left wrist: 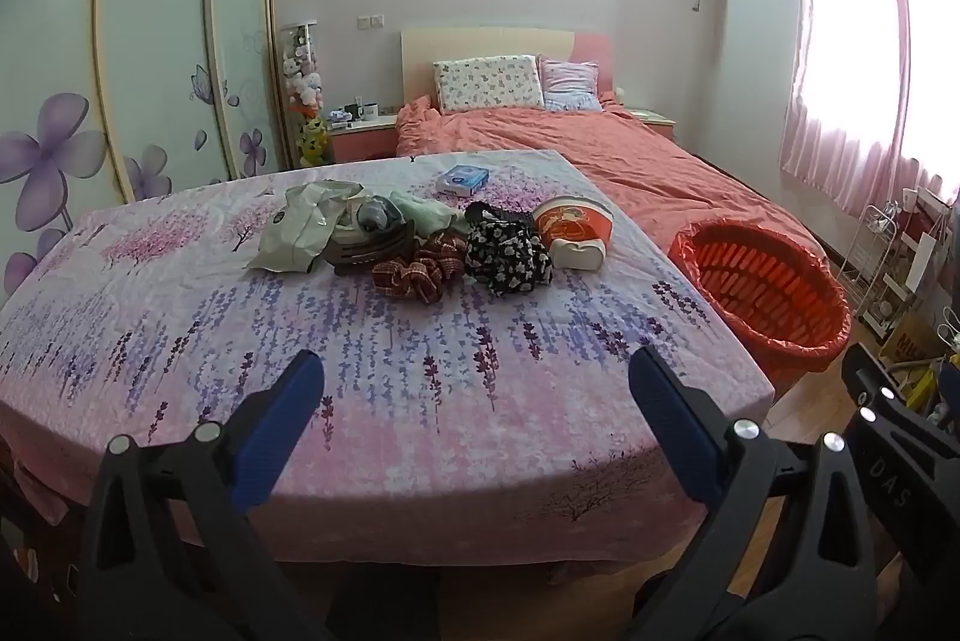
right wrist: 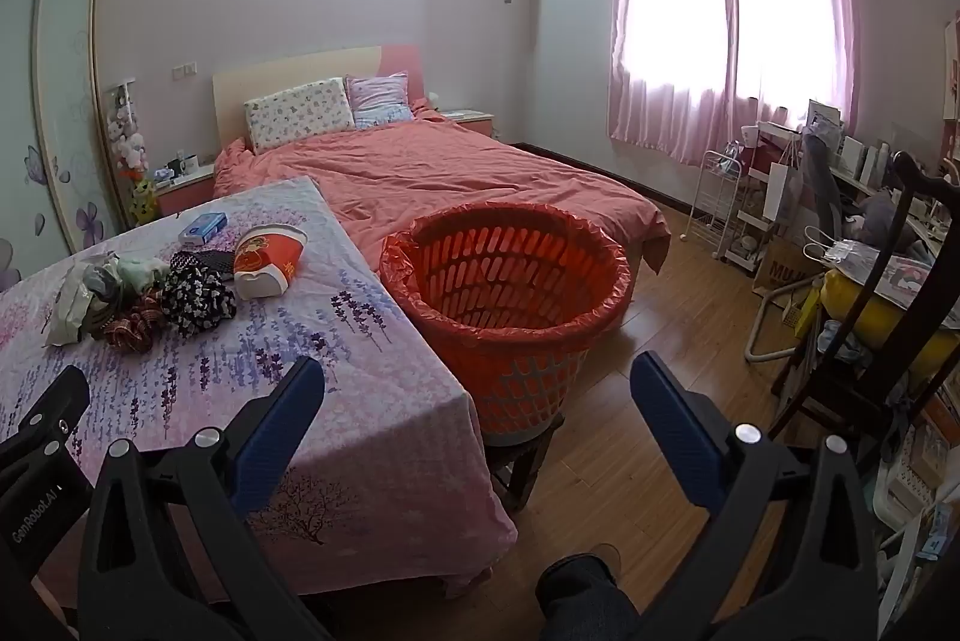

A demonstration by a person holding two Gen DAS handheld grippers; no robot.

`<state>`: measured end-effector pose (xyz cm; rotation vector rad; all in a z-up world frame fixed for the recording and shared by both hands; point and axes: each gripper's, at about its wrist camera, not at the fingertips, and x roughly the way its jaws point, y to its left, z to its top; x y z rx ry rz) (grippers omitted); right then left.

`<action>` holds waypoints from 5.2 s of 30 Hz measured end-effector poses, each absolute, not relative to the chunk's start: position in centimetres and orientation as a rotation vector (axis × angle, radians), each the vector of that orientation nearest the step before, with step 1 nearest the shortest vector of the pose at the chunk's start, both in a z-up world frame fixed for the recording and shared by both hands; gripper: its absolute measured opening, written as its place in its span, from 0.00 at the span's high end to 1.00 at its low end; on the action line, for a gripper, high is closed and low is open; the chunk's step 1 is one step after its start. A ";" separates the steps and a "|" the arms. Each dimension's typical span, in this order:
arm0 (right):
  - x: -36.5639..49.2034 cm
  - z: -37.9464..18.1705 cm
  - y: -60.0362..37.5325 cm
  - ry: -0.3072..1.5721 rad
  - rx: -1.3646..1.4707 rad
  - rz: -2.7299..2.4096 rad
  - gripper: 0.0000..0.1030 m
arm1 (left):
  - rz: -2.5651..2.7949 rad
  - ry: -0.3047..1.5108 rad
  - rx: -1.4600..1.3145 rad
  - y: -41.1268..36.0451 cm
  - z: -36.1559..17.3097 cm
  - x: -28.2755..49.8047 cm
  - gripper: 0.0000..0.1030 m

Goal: Collect trash

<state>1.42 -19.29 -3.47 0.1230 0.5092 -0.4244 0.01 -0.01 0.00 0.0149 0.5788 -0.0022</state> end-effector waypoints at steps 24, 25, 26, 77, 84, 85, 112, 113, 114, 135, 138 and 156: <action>1.4 -3.5 -19.3 0.507 0.125 -0.424 0.02 | -0.002 0.577 0.014 0.0 0.0 0.0 0.04; 1.4 -3.5 -19.2 0.507 0.125 -0.424 0.02 | -0.002 0.577 0.014 0.0 0.0 0.0 0.04; 1.4 -3.5 -19.2 0.507 0.125 -0.424 0.02 | -0.002 0.577 0.014 0.0 0.0 0.0 0.04; 1.6 -3.6 -19.3 0.512 0.124 -0.424 0.02 | -0.003 0.579 0.013 0.0 0.0 0.1 0.04; 1.6 -3.7 -19.4 0.513 0.124 -0.425 0.02 | -0.003 0.580 0.013 0.0 -0.1 0.1 0.04; 1.6 -3.7 -19.4 0.513 0.125 -0.425 0.02 | -0.003 0.580 0.013 0.0 -0.1 0.1 0.04; 6.5 -2.9 -17.1 0.516 0.111 -0.338 0.02 | 0.104 0.622 -0.076 7.1 -0.7 5.8 0.04; 7.0 -2.9 -16.9 0.518 0.114 -0.325 0.02 | 0.112 0.623 -0.077 7.8 -0.7 6.4 0.04; 7.3 -2.8 -16.9 0.519 0.117 -0.318 0.02 | 0.124 0.622 -0.077 8.6 -0.7 7.1 0.04; 24.0 -6.5 -14.1 0.762 0.197 -0.123 0.05 | 0.188 0.802 -0.107 21.2 -5.0 24.0 0.04; 25.2 -7.2 -13.5 0.787 0.170 -0.136 0.08 | 0.181 0.819 -0.090 20.9 -5.8 25.2 0.04; 26.5 -8.4 -13.6 0.845 0.173 -0.122 0.28 | 0.169 0.879 -0.132 21.6 -7.7 28.9 0.09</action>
